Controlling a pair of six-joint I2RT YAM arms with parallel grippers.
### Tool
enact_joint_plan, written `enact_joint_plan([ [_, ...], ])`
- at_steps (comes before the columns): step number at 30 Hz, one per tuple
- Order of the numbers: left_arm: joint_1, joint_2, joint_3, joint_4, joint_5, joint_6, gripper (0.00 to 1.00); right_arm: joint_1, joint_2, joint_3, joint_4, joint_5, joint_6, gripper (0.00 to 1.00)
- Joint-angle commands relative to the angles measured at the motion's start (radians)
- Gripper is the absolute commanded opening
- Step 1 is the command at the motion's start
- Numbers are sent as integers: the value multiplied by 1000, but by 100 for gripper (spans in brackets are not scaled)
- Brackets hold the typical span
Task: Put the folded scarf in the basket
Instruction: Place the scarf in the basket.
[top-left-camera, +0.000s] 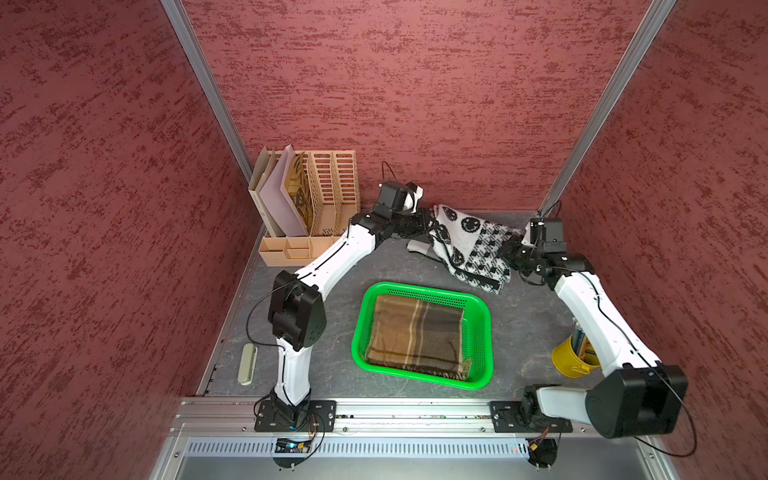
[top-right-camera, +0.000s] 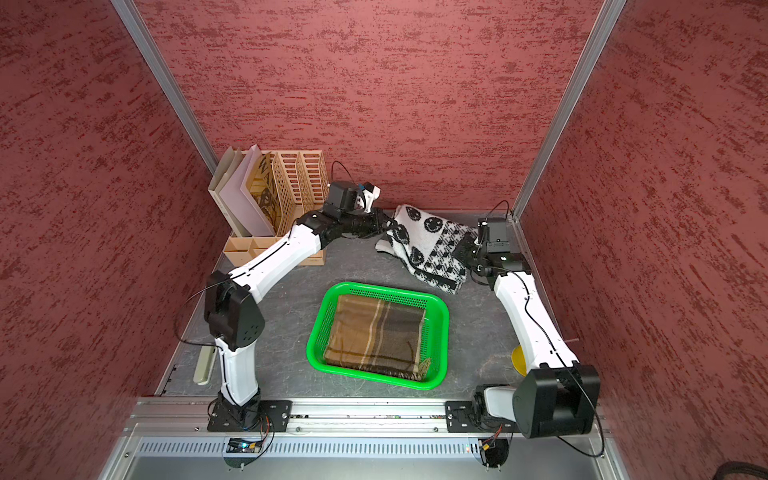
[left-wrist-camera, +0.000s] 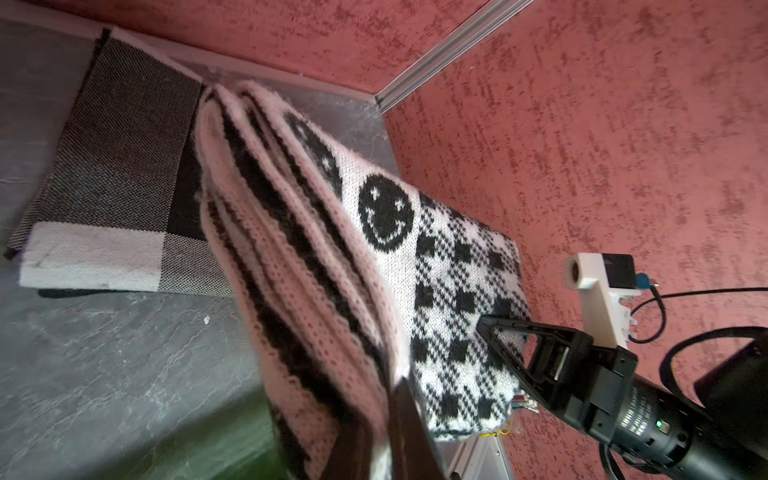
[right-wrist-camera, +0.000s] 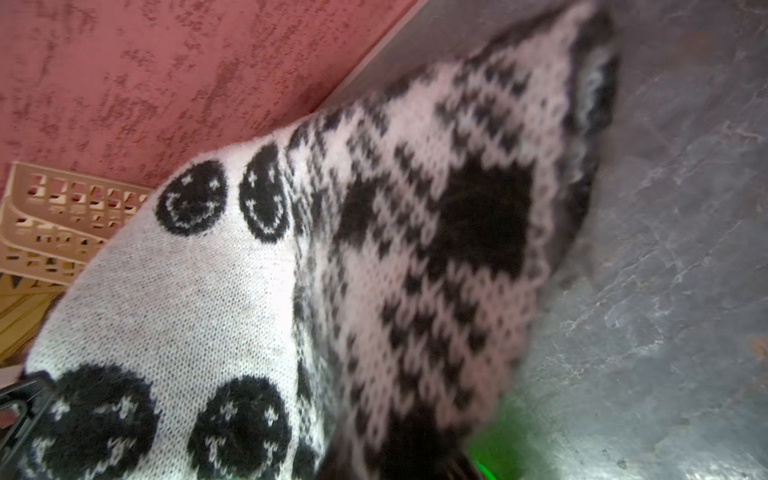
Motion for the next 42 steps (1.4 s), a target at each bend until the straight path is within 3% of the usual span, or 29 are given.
enact_joint_plan([
  [1, 6, -121, -105, -21, -47, -5, 0, 48, -58, 46, -108, -13, -34, 0],
  [12, -44, -583, -605, -20, -159, -82, 0, 239, -238, -36, -241, -33, 5, 0],
  [18, -84, -776, -790, -74, -240, -119, 0, 374, -313, -153, -231, 3, 77, 0],
  [27, -118, -877, -909, -140, -308, -144, 0, 519, -309, -246, -189, 98, 155, 0],
  [33, -137, -913, -950, -180, -370, -161, 0, 538, -296, -340, -121, 79, 185, 0],
  [42, -186, -1022, -1030, -235, -420, -232, 0, 545, -239, -329, -142, 96, 156, 0],
])
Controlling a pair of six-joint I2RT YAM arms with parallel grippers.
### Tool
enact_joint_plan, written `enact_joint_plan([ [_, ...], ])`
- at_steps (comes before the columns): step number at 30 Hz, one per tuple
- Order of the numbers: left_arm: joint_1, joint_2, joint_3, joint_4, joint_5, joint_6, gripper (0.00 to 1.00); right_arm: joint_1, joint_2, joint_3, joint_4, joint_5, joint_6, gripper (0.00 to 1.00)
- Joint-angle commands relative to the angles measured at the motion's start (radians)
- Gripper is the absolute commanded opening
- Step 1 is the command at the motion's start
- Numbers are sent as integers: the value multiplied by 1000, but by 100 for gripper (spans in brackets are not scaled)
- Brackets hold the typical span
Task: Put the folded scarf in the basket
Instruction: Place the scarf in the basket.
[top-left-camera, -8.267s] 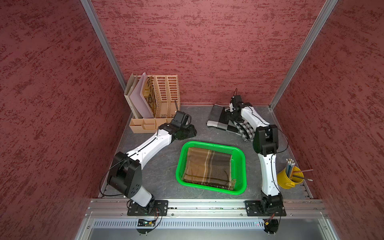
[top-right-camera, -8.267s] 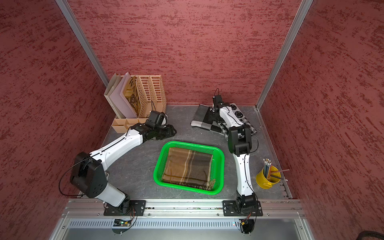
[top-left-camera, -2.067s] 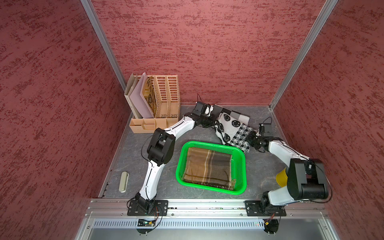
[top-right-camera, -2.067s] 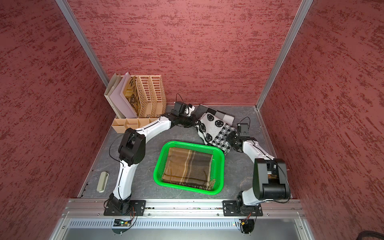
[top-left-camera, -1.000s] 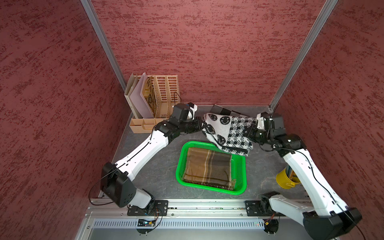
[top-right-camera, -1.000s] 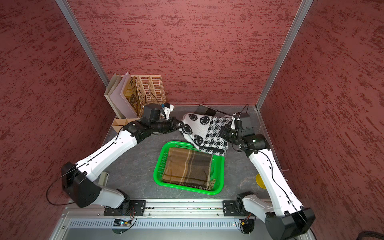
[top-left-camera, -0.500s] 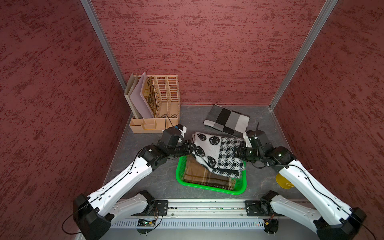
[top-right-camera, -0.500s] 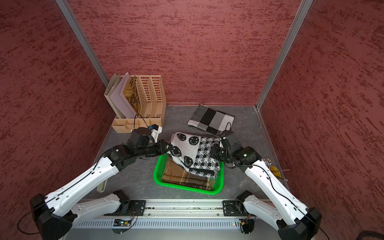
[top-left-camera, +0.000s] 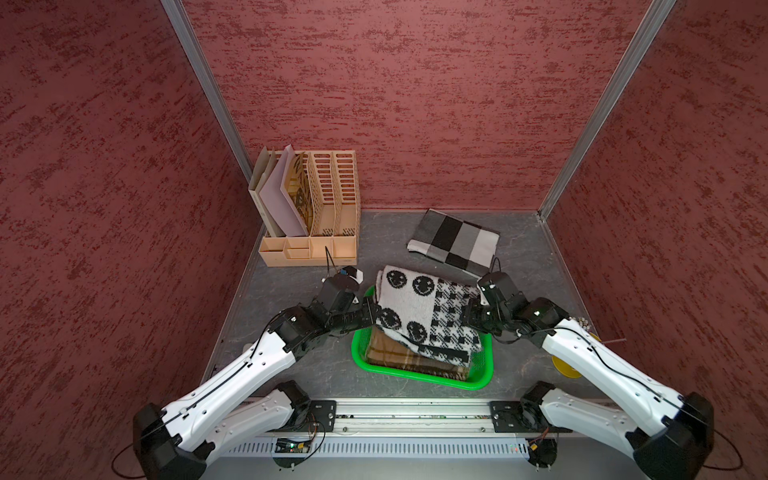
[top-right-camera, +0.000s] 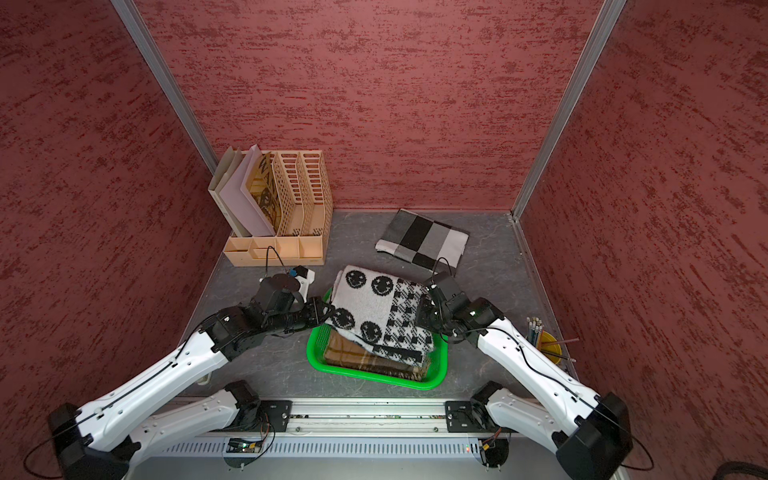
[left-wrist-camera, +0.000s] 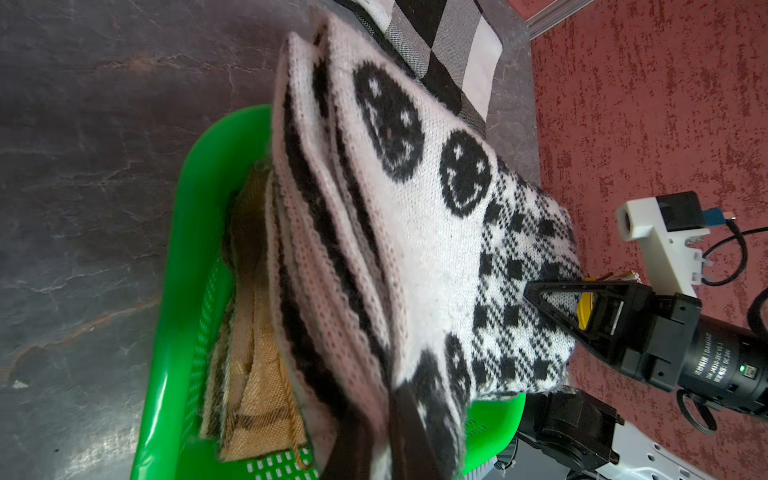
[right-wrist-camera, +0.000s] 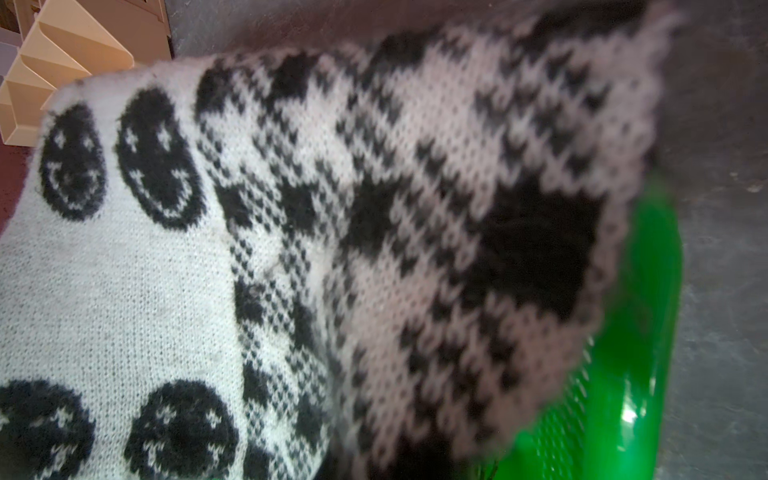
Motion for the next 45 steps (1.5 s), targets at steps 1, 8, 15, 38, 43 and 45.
enact_joint_plan([
  [1, -14, -36, -31, -34, -37, -39, 0, 7, 8, 32, -4, 44, -18, 0],
  [8, -40, -59, -59, -52, -52, -63, 0, 7, 3, 64, -88, 44, -41, 0],
  [15, -78, -70, -59, -74, -86, -85, 0, 6, 3, 41, -85, 23, -34, 0],
  [38, -113, -41, -188, -79, -157, -122, 0, 11, 17, -121, 22, 20, 14, 0],
  [43, -119, -22, -202, -78, -176, -133, 0, 18, 26, -153, 50, 21, 35, 6],
  [45, -123, -19, -208, -76, -178, -139, 0, 19, 21, -153, 49, 23, 39, 28],
])
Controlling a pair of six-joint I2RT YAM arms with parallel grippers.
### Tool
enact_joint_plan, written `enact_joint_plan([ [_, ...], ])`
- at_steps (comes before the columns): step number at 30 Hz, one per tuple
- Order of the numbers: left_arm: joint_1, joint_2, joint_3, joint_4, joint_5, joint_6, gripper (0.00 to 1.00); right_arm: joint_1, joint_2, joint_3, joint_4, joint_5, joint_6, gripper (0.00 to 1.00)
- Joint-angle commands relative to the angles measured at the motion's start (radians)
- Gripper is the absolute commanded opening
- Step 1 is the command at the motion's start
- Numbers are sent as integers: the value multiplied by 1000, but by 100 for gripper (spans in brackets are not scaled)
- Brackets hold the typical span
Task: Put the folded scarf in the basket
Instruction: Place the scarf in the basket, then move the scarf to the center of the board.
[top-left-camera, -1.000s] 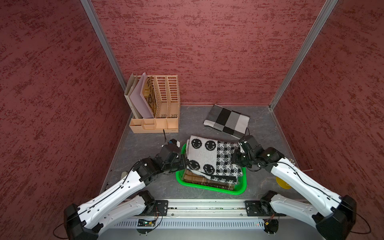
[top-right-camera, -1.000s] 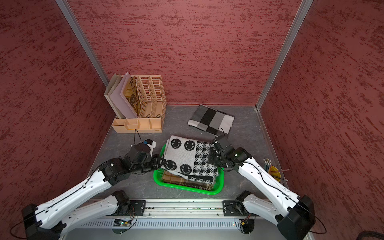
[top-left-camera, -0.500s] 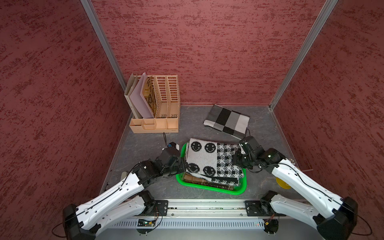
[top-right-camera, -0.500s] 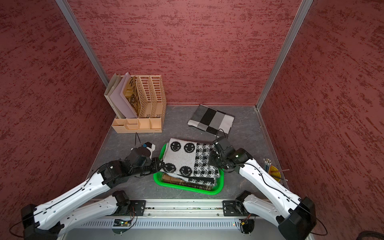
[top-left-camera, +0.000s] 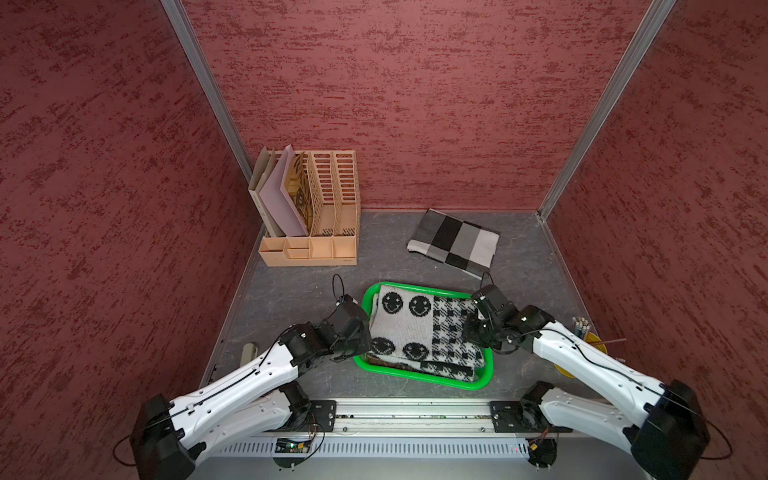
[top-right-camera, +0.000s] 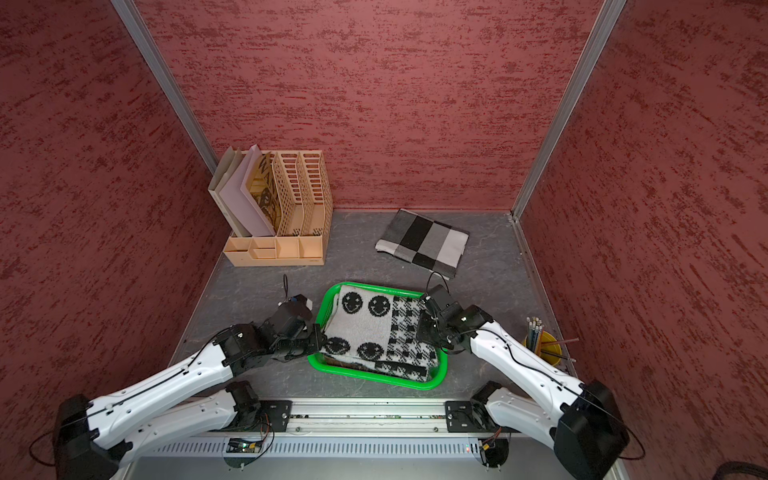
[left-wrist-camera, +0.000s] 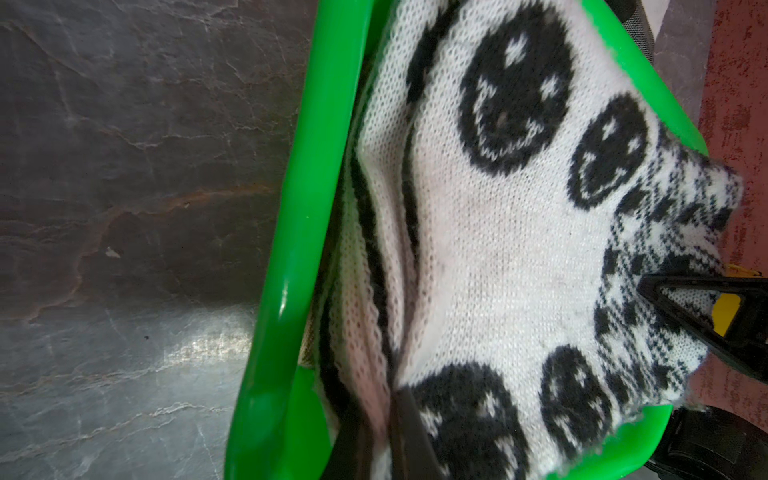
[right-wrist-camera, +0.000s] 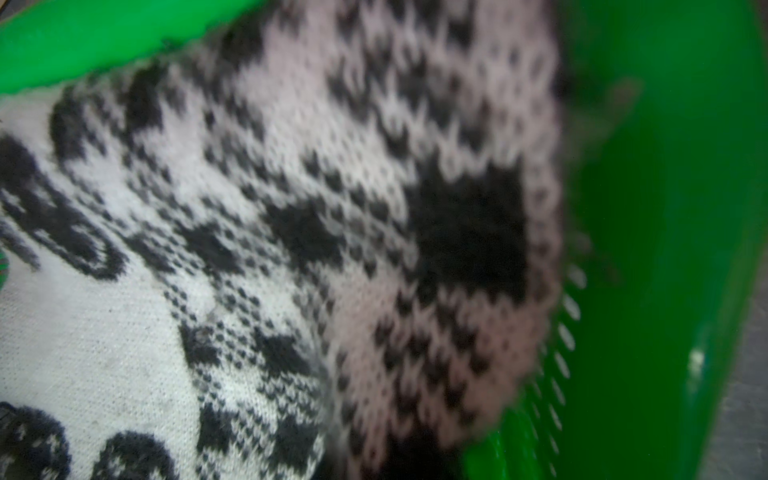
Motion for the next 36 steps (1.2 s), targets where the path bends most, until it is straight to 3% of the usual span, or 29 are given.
enact_joint_plan([
  [1, -6, 2, -15, -7, -56, -21, 2, 8, -15, -1, 13, 34, 23, 38],
  [4, -16, -7, -8, -14, -66, -32, 12, 8, -49, 24, -34, 58, 23, 57],
  [9, -38, -37, 32, -79, -125, -52, 28, 8, -139, 83, -157, 120, 25, 68],
  [14, -49, -86, 88, -157, -193, -67, 31, 8, -190, 103, -219, 144, 29, 65],
  [17, -49, -76, 143, -172, -210, -46, 34, 8, -194, 95, -218, 137, 33, 58],
  [22, -45, 78, 210, -15, -106, 22, 34, 8, -171, 98, -182, 158, 17, 46],
  [26, -41, 243, 238, 109, -48, 39, 32, -2, -119, 147, -153, 211, -20, 44],
  [31, 4, 367, 235, 181, 9, 61, 31, -163, -47, 248, -91, 197, -117, 58],
  [34, 31, 380, 204, 198, 29, 61, 30, -335, 21, 277, 6, 73, -158, 67],
  [36, 45, 361, 196, 202, 37, 61, 30, -418, 98, 303, 67, 8, -169, 68],
])
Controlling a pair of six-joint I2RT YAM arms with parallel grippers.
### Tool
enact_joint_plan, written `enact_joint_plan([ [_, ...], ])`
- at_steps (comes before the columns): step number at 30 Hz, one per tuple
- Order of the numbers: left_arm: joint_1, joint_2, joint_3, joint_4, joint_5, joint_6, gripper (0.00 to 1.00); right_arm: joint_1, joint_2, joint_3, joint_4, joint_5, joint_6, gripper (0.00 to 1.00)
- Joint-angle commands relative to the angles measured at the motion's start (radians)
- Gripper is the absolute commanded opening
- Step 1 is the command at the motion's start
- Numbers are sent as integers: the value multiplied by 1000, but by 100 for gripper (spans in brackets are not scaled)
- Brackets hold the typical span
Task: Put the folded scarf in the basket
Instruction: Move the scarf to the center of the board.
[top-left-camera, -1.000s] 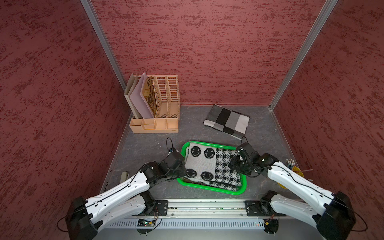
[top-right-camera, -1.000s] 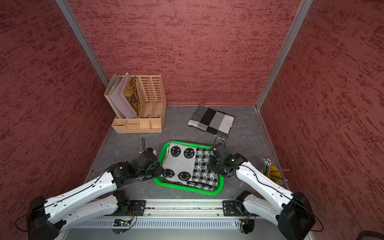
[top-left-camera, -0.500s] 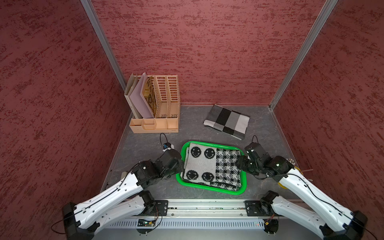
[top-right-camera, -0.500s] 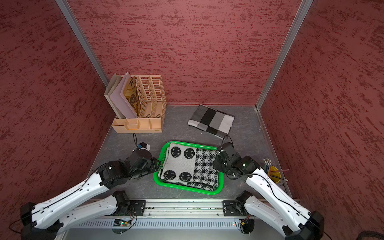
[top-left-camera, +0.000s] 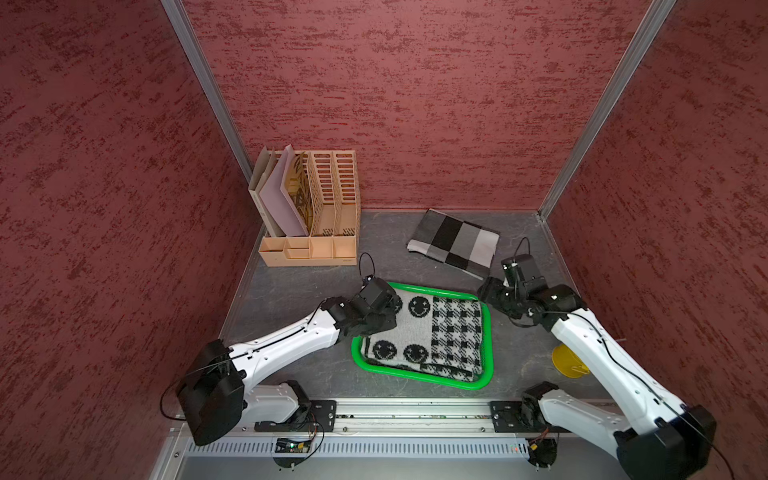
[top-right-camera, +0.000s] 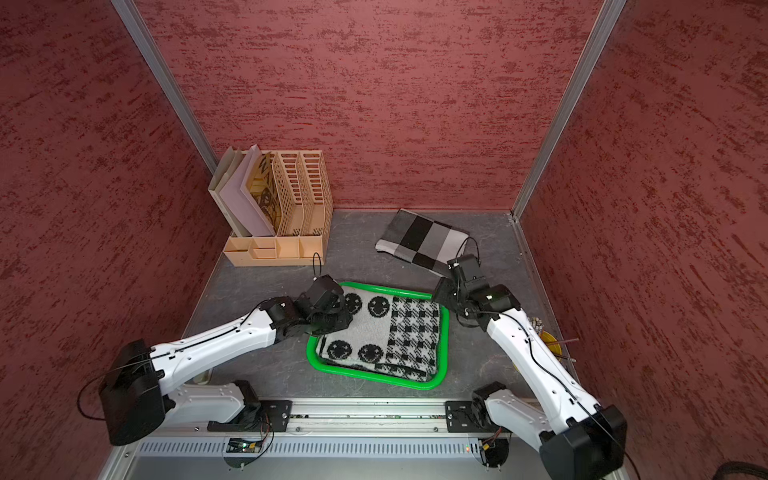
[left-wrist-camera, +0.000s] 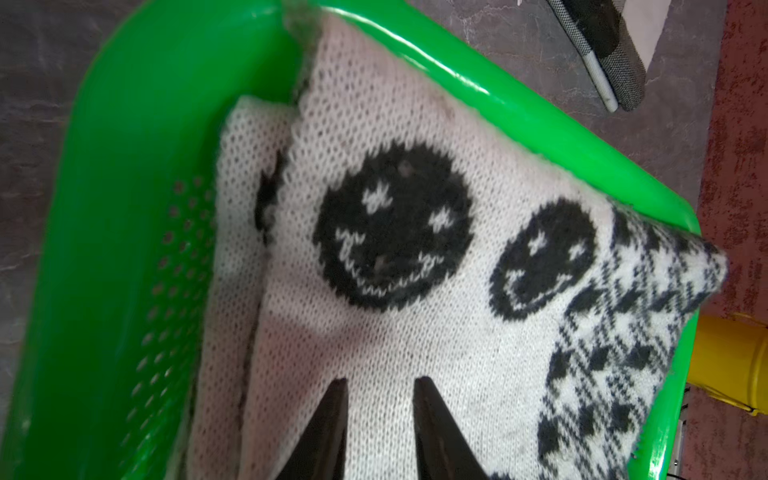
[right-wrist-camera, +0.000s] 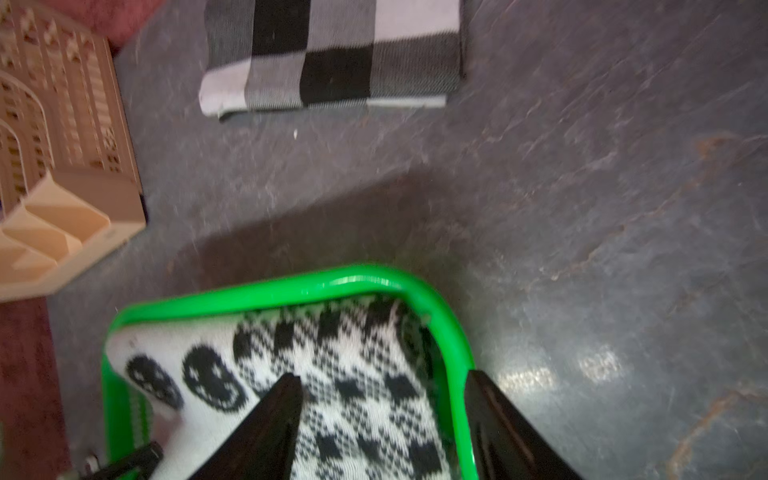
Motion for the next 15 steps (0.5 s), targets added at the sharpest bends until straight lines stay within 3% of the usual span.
enact_joint_plan([
  [1, 19, -39, -5, 35, 26, 32, 30, -105, 119, 47, 156, -110, -61, 68],
  [7, 110, -83, 119, -7, 55, 86, 32, -127, 571, 332, 287, -206, -138, 57],
  [11, 221, -23, 195, 4, 130, 127, 32, -123, 876, 596, 264, -253, -151, 56],
  [15, 305, 28, 254, 22, 172, 165, 33, -116, 1083, 831, 223, -275, -166, 56],
])
